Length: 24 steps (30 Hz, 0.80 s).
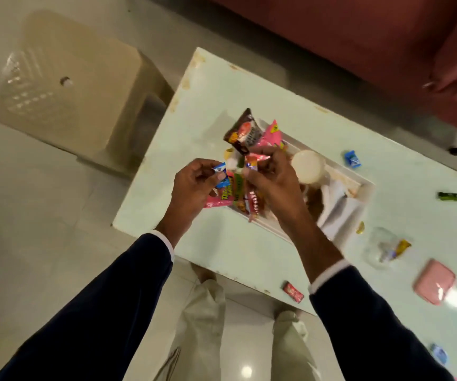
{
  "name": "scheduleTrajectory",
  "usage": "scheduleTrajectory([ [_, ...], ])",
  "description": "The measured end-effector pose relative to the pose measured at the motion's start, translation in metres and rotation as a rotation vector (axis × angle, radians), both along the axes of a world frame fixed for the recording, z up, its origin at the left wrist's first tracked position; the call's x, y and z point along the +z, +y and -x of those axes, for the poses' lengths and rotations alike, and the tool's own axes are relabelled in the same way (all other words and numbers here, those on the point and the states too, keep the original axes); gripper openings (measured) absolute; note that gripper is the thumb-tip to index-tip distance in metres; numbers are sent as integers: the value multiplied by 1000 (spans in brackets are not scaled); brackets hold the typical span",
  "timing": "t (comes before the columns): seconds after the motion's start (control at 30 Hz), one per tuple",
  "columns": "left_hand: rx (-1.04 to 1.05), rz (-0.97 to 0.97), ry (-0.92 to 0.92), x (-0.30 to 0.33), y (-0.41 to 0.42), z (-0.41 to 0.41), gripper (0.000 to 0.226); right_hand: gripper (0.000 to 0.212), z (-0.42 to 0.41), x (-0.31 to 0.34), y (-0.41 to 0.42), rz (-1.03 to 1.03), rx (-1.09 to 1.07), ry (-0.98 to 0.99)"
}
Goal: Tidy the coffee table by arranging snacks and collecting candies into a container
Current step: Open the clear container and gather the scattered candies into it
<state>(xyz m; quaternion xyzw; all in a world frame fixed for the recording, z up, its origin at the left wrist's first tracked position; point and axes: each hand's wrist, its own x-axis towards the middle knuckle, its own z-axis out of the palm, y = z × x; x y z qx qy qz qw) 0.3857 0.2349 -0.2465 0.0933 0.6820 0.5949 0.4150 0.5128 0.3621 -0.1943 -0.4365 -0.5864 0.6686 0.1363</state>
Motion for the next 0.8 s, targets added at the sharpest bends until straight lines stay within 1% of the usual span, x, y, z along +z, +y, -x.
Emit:
scheduleTrajectory([
  [0.07,-67,-5,-23,9,16,-36,26,22,-55,5,2,63,-40,-8],
  [0.13,-167,11,-9,17,37,-79,26,16,-114,7,8,104,-84,-56],
  [0.2,-295,37,37,23,61,-126,24,19,-171,5,17,86,-147,-140],
  [0.3,-428,43,103,22,94,-193,24,25,-247,-2,33,56,-236,-260],
  [0.37,-523,56,150,18,114,-238,20,21,-296,-8,47,46,-313,-324],
  [0.43,-598,87,216,11,132,-274,18,12,-333,-17,59,50,-373,-372],
  [0.47,-628,101,255,8,141,-291,20,8,-350,-22,65,48,-395,-390],
  [0.57,-662,159,351,-5,164,-332,26,9,-383,-36,79,35,-420,-433],
  [0.63,-663,214,373,-15,176,-353,21,3,-397,-44,90,23,-432,-449],
  [0.77,-661,292,387,-31,198,-380,13,9,-412,-56,106,-6,-457,-470],
  [0.8,-672,304,390,-36,202,-386,8,11,-415,-58,109,-11,-446,-467],
])
